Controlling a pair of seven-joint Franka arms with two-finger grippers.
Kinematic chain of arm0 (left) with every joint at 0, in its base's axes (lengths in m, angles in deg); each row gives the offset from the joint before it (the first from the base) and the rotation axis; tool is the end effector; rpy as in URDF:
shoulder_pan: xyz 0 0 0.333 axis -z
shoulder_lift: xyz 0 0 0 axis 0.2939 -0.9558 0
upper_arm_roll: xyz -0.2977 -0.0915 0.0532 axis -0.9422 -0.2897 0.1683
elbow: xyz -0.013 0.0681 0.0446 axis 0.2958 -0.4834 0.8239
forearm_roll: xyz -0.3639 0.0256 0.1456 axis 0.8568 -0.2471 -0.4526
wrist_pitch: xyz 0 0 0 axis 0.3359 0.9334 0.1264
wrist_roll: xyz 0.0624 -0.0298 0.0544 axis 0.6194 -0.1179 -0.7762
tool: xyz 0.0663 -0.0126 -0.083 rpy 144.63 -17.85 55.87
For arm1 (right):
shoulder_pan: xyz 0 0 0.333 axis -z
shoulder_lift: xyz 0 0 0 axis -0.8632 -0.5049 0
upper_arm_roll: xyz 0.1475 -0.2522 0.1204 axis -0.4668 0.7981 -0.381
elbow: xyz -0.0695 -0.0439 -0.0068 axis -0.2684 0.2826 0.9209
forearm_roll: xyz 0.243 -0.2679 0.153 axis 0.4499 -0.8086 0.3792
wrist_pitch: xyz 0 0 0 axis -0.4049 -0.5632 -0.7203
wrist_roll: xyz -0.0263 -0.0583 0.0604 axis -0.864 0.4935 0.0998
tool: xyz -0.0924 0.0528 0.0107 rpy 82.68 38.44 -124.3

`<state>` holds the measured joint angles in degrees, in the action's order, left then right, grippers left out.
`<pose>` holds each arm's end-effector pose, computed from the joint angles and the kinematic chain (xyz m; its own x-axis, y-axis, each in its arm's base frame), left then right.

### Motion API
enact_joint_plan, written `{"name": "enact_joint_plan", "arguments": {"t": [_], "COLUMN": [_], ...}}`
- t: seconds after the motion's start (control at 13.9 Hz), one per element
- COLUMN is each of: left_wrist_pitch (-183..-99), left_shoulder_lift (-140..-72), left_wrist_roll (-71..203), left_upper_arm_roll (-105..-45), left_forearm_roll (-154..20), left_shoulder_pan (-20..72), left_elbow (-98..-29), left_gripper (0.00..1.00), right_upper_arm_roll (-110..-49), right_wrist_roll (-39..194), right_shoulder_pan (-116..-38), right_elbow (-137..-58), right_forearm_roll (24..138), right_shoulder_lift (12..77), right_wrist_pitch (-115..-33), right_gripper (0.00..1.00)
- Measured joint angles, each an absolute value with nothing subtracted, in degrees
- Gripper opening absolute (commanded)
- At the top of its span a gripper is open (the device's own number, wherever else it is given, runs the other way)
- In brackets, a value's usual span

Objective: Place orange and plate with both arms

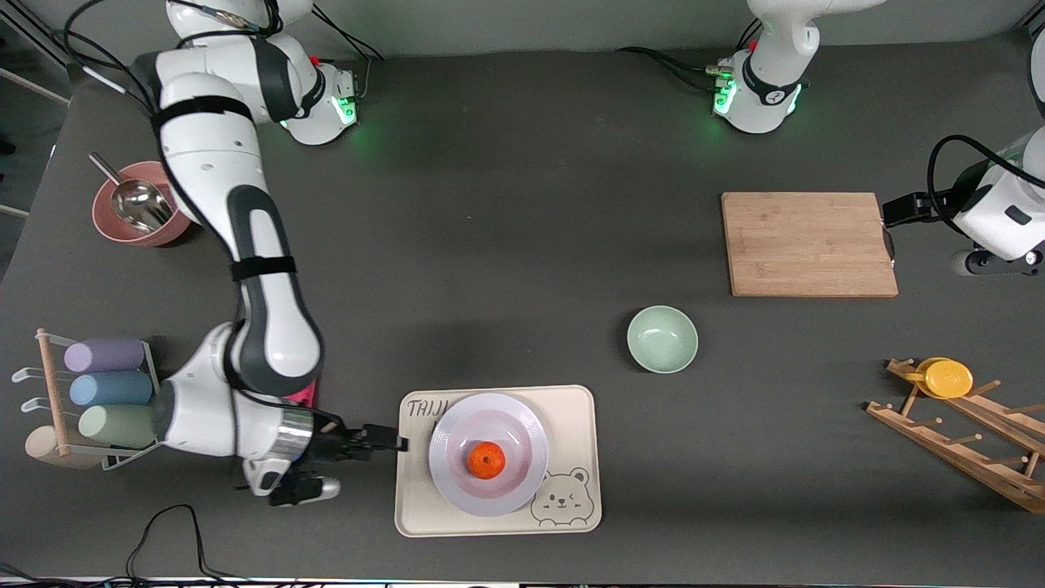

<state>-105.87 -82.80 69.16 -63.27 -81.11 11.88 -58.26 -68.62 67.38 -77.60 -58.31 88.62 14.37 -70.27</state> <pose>0.5446 -0.0003 0.5585 0.9667 0.0474 -0.2513 0.0217 -0.9943 -0.1040 0.7693 0.1486 0.2986 0.9918 0.0933 0.0874 0.1235 -0.8774 -0.4635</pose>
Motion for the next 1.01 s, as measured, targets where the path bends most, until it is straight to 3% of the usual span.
{"name": "enact_joint_plan", "arguments": {"t": [0.5,0.79,1.01], "left_wrist_pitch": [-107.8,-109.9,-110.7], "left_shoulder_lift": [-82.3,-79.6,-77.3], "left_wrist_roll": [69.2,69.1,69.1], "left_upper_arm_roll": [-63.5,-60.9,-58.9], "left_forearm_roll": [-81.1,-81.1,-81.1], "left_shoulder_pan": [11.9,15.3,16.8], "left_elbow": [-58.9,-61.7,-63.1], "left_gripper": [1.0,1.0,1.0], "right_upper_arm_roll": [-64.4,-64.3,-64.4], "right_wrist_roll": [72.4,79.1,83.3], "right_shoulder_pan": [-77.1,-79.6,-81.7], "right_elbow": [-71.4,-82.2,-85.6], "right_forearm_roll": [68.5,58.3,52.1], "right_shoulder_lift": [34.6,49.0,56.2], "right_wrist_pitch": [-51.4,-50.1,-49.5], "right_gripper": [1.0,1.0,1.0]}}
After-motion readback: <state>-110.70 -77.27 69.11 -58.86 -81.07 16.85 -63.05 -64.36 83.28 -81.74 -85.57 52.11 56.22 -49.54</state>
